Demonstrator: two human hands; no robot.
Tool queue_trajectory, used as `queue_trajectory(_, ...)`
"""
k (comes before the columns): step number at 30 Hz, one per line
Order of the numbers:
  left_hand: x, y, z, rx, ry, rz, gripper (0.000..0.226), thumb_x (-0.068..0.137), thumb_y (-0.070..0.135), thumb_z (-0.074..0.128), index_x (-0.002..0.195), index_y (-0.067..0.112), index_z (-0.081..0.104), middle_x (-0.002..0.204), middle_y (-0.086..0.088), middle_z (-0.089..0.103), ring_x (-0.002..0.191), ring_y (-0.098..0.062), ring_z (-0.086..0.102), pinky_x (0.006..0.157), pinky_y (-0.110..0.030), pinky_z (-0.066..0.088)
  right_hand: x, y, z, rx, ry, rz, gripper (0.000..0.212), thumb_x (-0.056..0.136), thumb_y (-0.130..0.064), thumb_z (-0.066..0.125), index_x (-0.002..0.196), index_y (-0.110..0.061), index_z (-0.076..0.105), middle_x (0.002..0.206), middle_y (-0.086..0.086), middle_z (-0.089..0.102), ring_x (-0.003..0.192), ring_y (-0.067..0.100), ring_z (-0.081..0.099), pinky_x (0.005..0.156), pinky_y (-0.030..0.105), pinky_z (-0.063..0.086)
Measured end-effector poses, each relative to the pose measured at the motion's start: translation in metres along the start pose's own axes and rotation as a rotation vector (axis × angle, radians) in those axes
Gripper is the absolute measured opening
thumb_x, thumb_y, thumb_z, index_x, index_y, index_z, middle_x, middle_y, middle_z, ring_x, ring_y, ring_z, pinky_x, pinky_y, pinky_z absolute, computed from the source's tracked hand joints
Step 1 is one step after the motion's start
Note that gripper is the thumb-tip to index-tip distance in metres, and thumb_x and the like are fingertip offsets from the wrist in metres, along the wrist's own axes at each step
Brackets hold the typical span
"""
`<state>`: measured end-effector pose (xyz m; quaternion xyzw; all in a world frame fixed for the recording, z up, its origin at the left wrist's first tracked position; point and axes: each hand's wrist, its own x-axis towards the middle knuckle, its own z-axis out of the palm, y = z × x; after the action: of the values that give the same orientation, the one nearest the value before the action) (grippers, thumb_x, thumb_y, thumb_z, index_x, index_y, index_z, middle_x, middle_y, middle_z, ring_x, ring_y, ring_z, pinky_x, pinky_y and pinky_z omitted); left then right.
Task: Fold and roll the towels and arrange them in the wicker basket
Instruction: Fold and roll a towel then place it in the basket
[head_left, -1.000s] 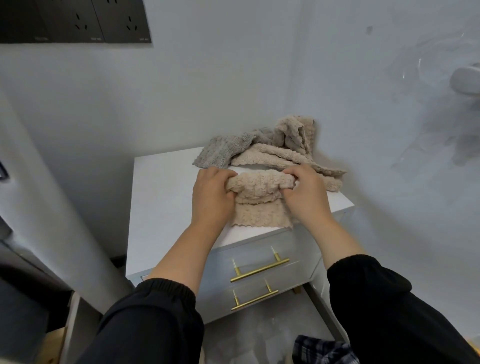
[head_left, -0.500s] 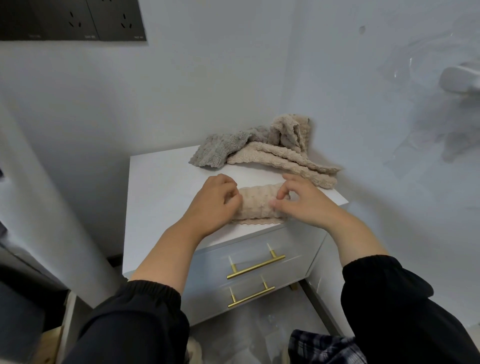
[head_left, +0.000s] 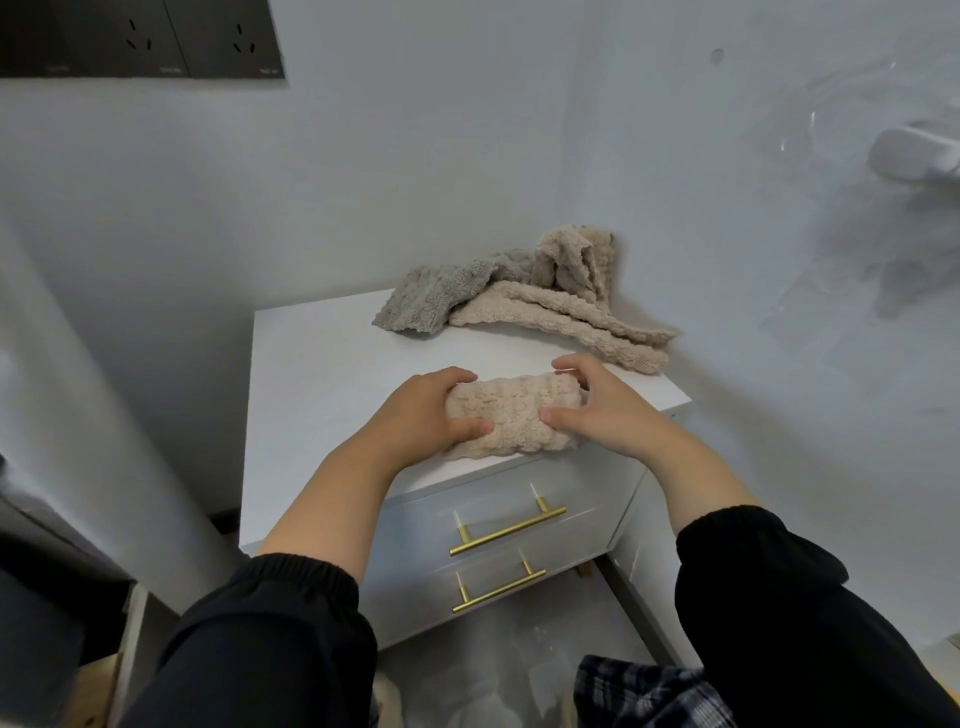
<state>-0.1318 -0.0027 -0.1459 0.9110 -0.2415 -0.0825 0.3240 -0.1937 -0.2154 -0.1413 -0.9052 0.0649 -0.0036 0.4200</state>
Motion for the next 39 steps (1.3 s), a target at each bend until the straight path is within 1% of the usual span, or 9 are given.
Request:
queue_trajectory(7,0.002,0.005,0.003,-0.048,0.055,-0.078,0.060,0.069,0.036,0.083,0.121,0.018,0.059,0.118,0.000,0.061,0.111,-0.018,0.055,0.088,-0.027,0.043,0.005,0.008,-0.004,0.057,-0.024,0.008,0.060,0.069,-0.037,0.082,0.121,-0.024,0.057,0.114,-0.005,0.060,0.103,0.015,0.056,0.085,0.029,0.045)
queue_trajectory(10,0.006,0.006,0.007,-0.128,0.068,-0.124,0.054,0.066,0.036,0.085,0.109,0.010,0.064,0.103,-0.005,0.065,0.099,-0.024,0.059,0.077,-0.030,0.046,0.008,0.010,-0.003,0.148,-0.005,0.025,0.051,0.067,-0.028,0.085,0.112,-0.018,0.062,0.102,-0.004,0.066,0.094,0.014,0.061,0.079,0.027,0.046)
queue_trajectory(15,0.007,0.019,0.014,-0.284,0.103,-0.112,0.036,0.067,0.023,0.085,0.092,0.011,0.062,0.086,-0.002,0.063,0.077,-0.017,0.058,0.061,-0.028,0.043,0.011,0.015,-0.003,0.419,0.075,0.077,0.035,0.070,-0.002,0.080,0.100,-0.011,0.066,0.100,0.007,0.071,0.098,0.027,0.067,0.090,0.041,0.053)
queue_trajectory(18,0.010,0.035,0.024,-0.406,0.126,-0.120,0.035,0.069,0.021,0.083,0.093,0.012,0.059,0.088,-0.003,0.065,0.076,-0.017,0.060,0.060,-0.027,0.047,0.006,0.019,-0.005,0.609,0.189,0.089,0.023,0.078,-0.013,0.076,0.099,-0.010,0.068,0.099,0.009,0.072,0.095,0.025,0.069,0.096,0.044,0.050)
queue_trajectory(20,0.012,0.048,0.033,-0.487,0.134,-0.120,0.032,0.070,0.019,0.082,0.091,0.013,0.058,0.089,-0.004,0.066,0.075,-0.017,0.062,0.060,-0.028,0.049,0.000,0.020,-0.008,0.701,0.259,0.101,0.034,0.078,-0.031,0.077,0.104,-0.013,0.067,0.100,0.006,0.073,0.096,0.021,0.069,0.096,0.043,0.050)
queue_trajectory(24,0.012,0.083,0.060,-0.564,0.102,-0.072,0.034,0.070,0.018,0.081,0.096,0.014,0.059,0.094,-0.005,0.066,0.082,-0.020,0.065,0.055,-0.028,0.051,-0.029,0.023,-0.031,0.614,0.521,0.096,0.025,0.082,-0.034,0.072,0.098,-0.016,0.067,0.093,0.000,0.072,0.084,0.011,0.069,0.078,0.028,0.056)
queue_trajectory(29,-0.001,0.136,0.103,-0.723,-0.083,-0.004,0.039,0.072,0.009,0.080,0.104,0.018,0.060,0.100,-0.004,0.066,0.087,-0.019,0.066,0.061,-0.032,0.057,-0.099,0.040,-0.062,0.268,0.837,0.093,0.022,0.084,-0.028,0.070,0.079,-0.008,0.063,0.069,-0.004,0.064,0.059,0.005,0.055,0.053,0.019,0.041)
queue_trajectory(33,-0.025,0.183,0.145,-0.762,-0.343,0.088,0.040,0.070,0.007,0.082,0.104,0.017,0.064,0.100,-0.004,0.070,0.091,-0.019,0.068,0.076,-0.036,0.059,-0.180,0.060,-0.088,0.179,0.958,0.117,0.009,0.087,-0.027,0.066,0.082,-0.021,0.063,0.075,-0.013,0.064,0.068,-0.003,0.058,0.058,0.012,0.044)
queue_trajectory(39,-0.065,0.243,0.188,-0.579,-0.831,0.154,0.034,0.073,0.007,0.080,0.101,0.019,0.065,0.093,0.003,0.070,0.084,-0.009,0.067,0.067,-0.020,0.057,-0.270,0.095,-0.111,0.050,1.090,0.210,0.006,0.085,-0.021,0.069,0.084,-0.027,0.066,0.076,-0.022,0.063,0.072,-0.013,0.058,0.062,0.006,0.042)
